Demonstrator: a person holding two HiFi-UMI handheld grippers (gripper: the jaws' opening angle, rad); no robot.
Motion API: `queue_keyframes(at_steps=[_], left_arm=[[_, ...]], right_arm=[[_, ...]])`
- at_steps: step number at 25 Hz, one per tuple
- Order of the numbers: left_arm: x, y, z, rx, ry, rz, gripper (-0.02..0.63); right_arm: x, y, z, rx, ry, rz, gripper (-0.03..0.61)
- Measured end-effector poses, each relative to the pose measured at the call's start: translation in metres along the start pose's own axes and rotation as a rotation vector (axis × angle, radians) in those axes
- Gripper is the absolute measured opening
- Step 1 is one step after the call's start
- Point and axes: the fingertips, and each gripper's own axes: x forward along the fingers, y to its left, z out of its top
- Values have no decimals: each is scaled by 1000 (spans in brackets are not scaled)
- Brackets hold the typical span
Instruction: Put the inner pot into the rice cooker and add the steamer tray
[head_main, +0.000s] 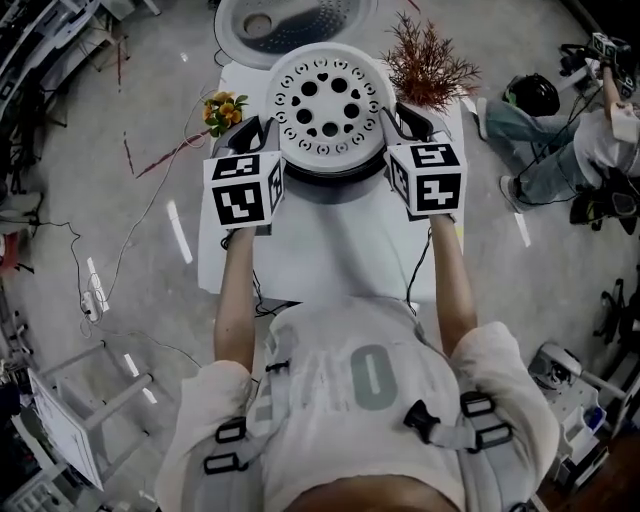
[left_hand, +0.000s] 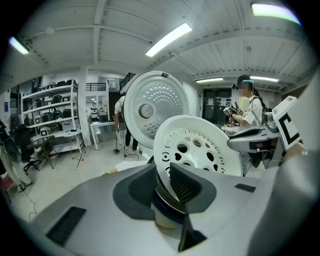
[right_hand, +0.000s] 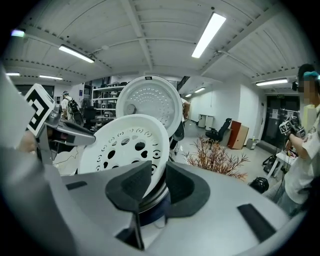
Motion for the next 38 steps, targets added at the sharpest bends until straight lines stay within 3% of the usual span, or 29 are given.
queue_keyframes(at_steps=[9, 19, 23, 31, 34, 38], left_arm=[[14, -1, -11, 6, 44, -15, 94], [33, -2, -31, 35, 106, -26, 87], [37, -3, -31, 69, 104, -13, 54], [41, -1, -30, 64, 107, -12, 54], [38, 0, -23, 69, 84, -4, 54], [26, 8, 10, 68, -31, 31, 54]], right_arm=[[9, -2, -14, 39, 54, 13, 97], [25, -2, -36, 0, 144, 18, 94], [27, 1, -36, -52, 143, -2, 17], [30, 1, -34, -45, 129, -5, 9], [28, 1, -28, -45, 107, -4, 9], [24, 0, -8, -37, 45, -11, 9]])
